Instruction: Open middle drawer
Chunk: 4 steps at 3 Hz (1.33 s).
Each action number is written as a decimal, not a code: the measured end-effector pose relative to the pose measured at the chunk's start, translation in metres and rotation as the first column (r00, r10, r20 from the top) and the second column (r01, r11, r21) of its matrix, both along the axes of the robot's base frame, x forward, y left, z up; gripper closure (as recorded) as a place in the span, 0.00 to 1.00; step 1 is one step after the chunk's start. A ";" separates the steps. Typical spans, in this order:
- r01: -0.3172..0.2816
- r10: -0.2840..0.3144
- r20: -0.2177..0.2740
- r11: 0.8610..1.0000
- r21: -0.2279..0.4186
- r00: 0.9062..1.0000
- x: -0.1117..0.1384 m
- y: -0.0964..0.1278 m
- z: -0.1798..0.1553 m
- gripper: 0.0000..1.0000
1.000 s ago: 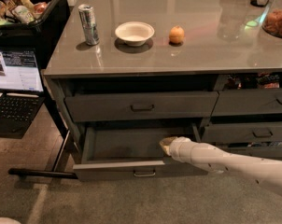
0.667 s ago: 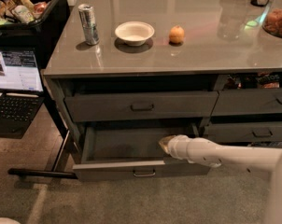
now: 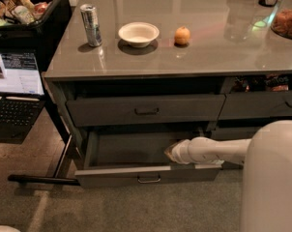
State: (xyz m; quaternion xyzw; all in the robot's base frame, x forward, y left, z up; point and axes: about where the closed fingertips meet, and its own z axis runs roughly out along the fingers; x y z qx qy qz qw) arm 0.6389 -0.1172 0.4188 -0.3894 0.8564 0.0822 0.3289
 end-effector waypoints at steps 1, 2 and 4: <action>-0.092 0.091 -0.044 0.995 -0.025 0.995 -0.012 0.001 -0.013 1.00; -0.222 0.213 -0.119 0.973 -0.062 0.970 -0.031 0.000 -0.018 1.00; -0.267 0.250 -0.193 0.961 -0.069 0.949 -0.042 -0.001 -0.021 1.00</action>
Offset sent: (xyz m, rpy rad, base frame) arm -0.0772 -0.0091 -0.0246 -0.1406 0.2794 0.4276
